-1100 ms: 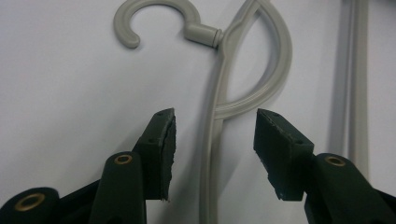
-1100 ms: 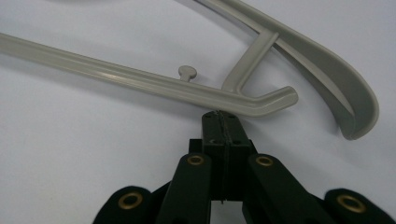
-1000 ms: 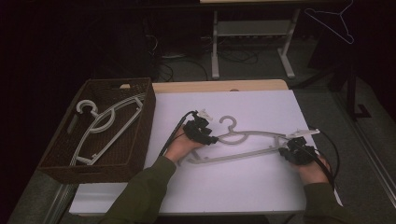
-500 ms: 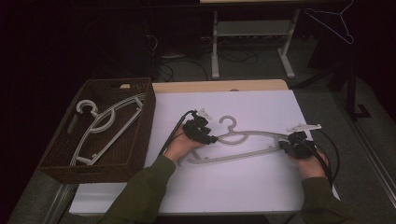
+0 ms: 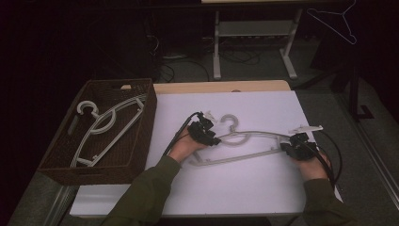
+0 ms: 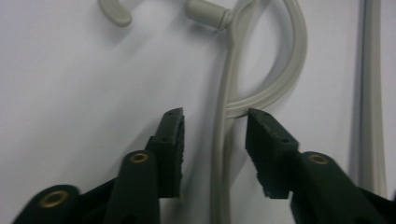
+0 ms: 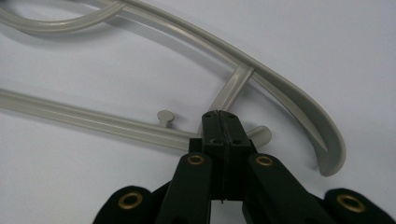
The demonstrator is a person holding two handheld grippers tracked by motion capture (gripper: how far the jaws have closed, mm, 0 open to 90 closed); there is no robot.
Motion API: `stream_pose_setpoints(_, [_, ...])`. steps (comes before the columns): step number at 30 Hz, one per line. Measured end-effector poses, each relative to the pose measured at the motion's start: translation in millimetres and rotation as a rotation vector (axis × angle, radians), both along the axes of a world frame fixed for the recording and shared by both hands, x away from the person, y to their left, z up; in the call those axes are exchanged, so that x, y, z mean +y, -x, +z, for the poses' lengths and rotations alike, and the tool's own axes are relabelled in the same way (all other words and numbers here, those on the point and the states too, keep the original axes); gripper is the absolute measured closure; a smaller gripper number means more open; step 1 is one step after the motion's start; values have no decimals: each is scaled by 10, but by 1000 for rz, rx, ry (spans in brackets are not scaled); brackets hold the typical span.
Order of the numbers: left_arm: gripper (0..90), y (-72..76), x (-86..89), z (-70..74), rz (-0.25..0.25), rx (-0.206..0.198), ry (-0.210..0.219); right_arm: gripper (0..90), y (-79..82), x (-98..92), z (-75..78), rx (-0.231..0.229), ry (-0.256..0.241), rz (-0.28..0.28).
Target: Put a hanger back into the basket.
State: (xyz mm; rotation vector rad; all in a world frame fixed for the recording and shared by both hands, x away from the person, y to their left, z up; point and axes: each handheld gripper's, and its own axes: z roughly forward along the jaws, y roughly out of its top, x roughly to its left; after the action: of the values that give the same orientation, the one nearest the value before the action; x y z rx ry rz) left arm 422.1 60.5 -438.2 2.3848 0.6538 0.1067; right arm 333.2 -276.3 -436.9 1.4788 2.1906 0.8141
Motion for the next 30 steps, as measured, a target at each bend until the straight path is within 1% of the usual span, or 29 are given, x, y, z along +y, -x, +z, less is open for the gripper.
stream_pose_setpoints(1, [592,13,-15,-2,-1,-1,3,900,-1,-2,0,0,-1,0])
stream_pose_setpoints(3, [591,36,-32,-1,-11,-8,-5,900,-1,0,-4,3,-3,-2])
stream_pose_setpoints(4, [591,40,-27,12,-32,-16,-33,900,1,1,-7,6,-5,-4])
stream_pose_setpoints(5, [591,60,-41,6,-20,-18,-22,900,1,-1,-7,6,-7,-3])
stream_pose_setpoints(8, [587,72,-43,19,-40,-27,-52,900,1,-2,-18,8,-3,0])
stream_pose_setpoints(9, [591,73,-46,18,-38,-30,-52,900,1,0,-20,13,-6,-3])
stream_pose_setpoints(11, [644,67,-46,20,-34,-37,-56,900,-2,-3,-25,14,-12,-5])
stream_pose_setpoints(13, [737,66,-47,11,-25,-30,-35,900,-3,-4,-26,13,-12,-4])
stream_pose_setpoints(15, [787,61,-39,21,-36,-38,-54,900,-4,-2,-28,14,-13,-5])
stream_pose_setpoints(17, [798,61,-33,25,-29,-30,-38,900,-6,-8,-32,11,-12,-1])
stream_pose_setpoints(18, [801,61,-26,34,-35,-35,-41,900,-4,-10,-30,11,-13,-1])
stream_pose_setpoints(20, [805,71,-21,57,-40,-30,-37,900,1,-16,-22,10,-13,1])
stream_pose_setpoints(22, [816,83,-11,74,-43,-6,-12,900,12,-16,-11,2,-24,2])
stream_pose_setpoints(23, [817,95,-8,80,-26,-4,10,899,19,-23,-3,0,-23,9])
stream_pose_setpoints(24, [818,103,0,94,-27,-9,15,897,28,-22,8,-8,-35,10])
stream_pose_setpoints(26, [819,115,19,124,-25,-9,28,875,54,-35,48,-27,-51,11])
stream_pose_setpoints(27, [819,116,34,147,-33,-13,24,861,67,-47,65,-35,-60,11])
stream_pose_setpoints(29, [820,137,56,197,-34,-20,32,809,103,-68,93,-48,-79,8])
stream_pose_setpoints(30, [821,155,67,229,-26,-25,41,771,127,-74,107,-51,-93,8])
